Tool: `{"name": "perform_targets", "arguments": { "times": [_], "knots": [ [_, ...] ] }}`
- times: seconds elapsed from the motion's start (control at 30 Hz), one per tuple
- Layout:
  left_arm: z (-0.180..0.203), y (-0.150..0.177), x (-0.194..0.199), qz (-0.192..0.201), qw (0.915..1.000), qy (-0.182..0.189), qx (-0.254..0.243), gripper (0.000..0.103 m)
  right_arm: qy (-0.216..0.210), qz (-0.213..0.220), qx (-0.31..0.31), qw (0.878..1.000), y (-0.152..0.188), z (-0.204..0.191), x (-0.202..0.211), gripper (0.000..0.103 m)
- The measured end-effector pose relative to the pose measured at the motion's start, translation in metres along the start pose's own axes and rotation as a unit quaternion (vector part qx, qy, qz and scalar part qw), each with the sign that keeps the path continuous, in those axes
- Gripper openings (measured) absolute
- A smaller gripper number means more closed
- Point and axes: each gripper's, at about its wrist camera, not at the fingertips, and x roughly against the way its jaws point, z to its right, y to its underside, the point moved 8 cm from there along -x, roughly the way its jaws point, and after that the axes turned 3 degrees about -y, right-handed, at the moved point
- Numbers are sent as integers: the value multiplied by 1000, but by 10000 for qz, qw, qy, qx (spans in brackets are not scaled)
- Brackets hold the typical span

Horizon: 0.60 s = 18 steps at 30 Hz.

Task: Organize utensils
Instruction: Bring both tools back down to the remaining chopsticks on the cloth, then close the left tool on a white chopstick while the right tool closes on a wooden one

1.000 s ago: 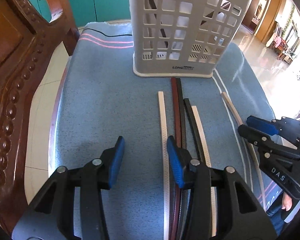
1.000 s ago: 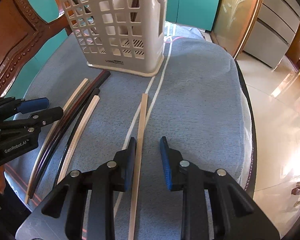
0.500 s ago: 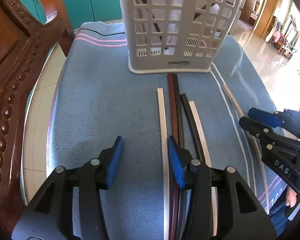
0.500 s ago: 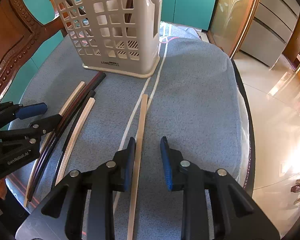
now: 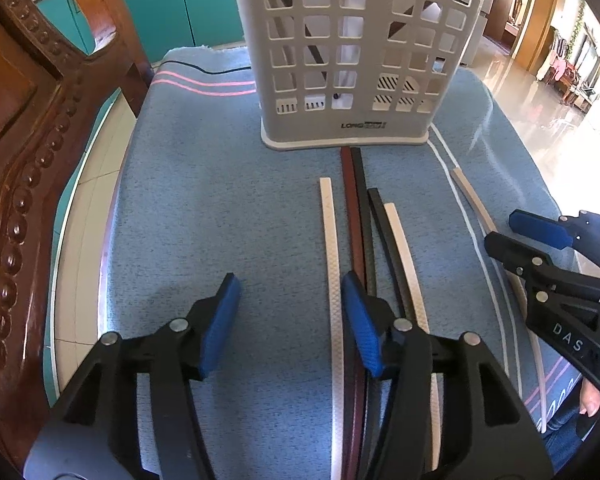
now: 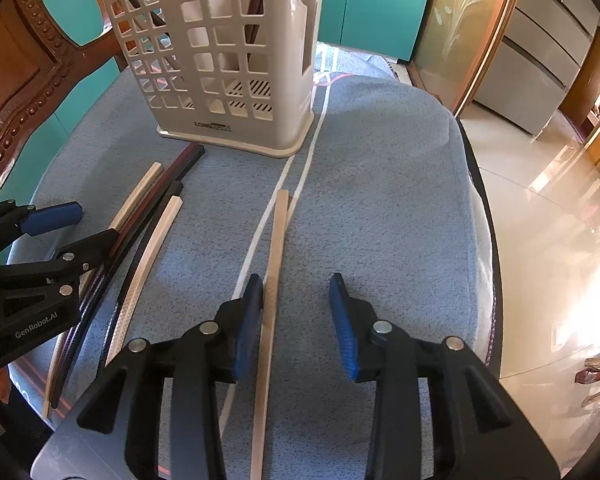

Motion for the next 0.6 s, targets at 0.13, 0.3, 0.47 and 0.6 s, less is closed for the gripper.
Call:
{"name": "perform_targets", "arguments": {
  "times": [0.13,0.3,0.47,0.6],
  "knots": [
    [-2,-1,-2,2,10000,-16,-11,58,-10,23,-14,10000,-1,0,-2,38],
    [-4,-1,-2,11,10000,-85,-4,64,23,36,-46,10000,-3,1,-4,42],
    [-8,-1,-1,10,10000,-71,25,64,28,42,-44,10000,-4,0,-5,42],
    [-9,0,-1,-3,10000,-56,50,64,17,41,-53,10000,-5,-1,-5,42]
  ]
}}
